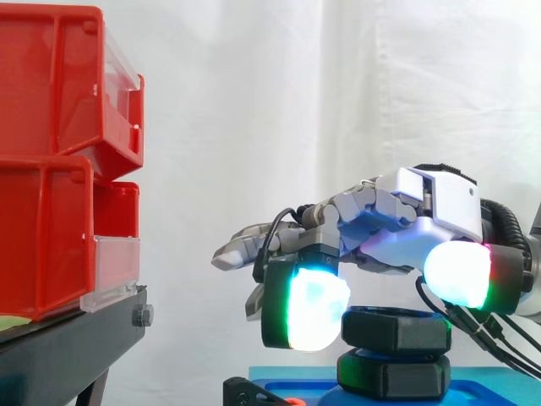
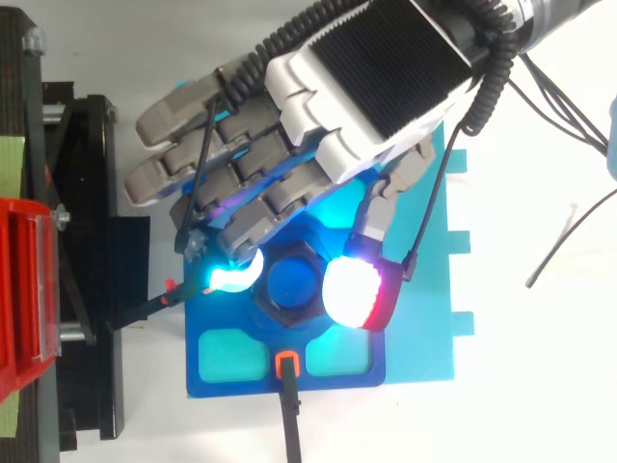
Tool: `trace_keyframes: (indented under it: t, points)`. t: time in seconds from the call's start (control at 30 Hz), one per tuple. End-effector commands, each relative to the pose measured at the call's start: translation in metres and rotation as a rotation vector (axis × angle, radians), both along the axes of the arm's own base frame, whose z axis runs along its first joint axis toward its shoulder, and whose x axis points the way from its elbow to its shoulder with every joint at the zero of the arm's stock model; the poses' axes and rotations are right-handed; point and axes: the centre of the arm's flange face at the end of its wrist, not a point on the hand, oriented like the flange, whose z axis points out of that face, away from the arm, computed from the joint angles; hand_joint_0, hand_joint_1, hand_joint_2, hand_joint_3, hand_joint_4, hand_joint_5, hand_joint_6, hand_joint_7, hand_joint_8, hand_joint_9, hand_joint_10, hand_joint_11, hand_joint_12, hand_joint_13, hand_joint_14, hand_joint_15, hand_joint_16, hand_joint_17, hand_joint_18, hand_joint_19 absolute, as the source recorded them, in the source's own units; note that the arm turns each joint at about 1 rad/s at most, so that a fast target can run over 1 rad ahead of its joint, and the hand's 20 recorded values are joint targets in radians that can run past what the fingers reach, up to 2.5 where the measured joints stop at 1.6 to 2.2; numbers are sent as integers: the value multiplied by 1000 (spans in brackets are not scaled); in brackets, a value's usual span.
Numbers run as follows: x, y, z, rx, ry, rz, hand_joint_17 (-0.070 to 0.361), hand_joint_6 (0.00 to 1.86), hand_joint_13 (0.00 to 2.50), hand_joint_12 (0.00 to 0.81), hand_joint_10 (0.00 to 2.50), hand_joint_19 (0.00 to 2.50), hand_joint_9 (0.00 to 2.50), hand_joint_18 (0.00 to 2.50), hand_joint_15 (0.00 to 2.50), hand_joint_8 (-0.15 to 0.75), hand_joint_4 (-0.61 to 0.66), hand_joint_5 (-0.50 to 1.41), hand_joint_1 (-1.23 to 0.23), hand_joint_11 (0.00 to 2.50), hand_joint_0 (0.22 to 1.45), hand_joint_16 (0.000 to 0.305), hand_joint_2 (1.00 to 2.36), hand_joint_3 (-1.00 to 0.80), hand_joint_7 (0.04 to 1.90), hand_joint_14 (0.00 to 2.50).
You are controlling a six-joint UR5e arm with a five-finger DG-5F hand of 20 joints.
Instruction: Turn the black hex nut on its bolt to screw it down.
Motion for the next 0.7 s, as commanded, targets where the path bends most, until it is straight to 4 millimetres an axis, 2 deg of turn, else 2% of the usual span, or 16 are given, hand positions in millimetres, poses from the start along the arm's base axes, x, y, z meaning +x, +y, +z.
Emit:
trace_keyframes:
  t: [0.0,0.23,0.47,0.6,0.67]
  points:
    - [-2,-8,1,-4,-9,6,28,707,354,106,10,365,674,0,151,205,131,-185,-366,341,441,12,1000,-500,949,6]
    - [-5,-20,3,-3,-14,7,28,697,359,108,12,364,672,0,147,208,130,-182,-363,343,439,13,1000,-500,960,5]
    - [-4,-24,8,4,-37,9,29,693,362,110,10,352,669,0,139,208,134,-181,-362,340,438,13,1000,-500,962,5]
    - [0,-25,15,16,-48,9,29,691,362,111,10,352,671,0,139,206,131,-180,-362,344,439,13,1000,-500,962,5]
    - [6,-22,27,26,-64,16,29,688,362,110,11,359,670,0,147,207,133,-180,-362,352,439,13,1000,-500,971,5]
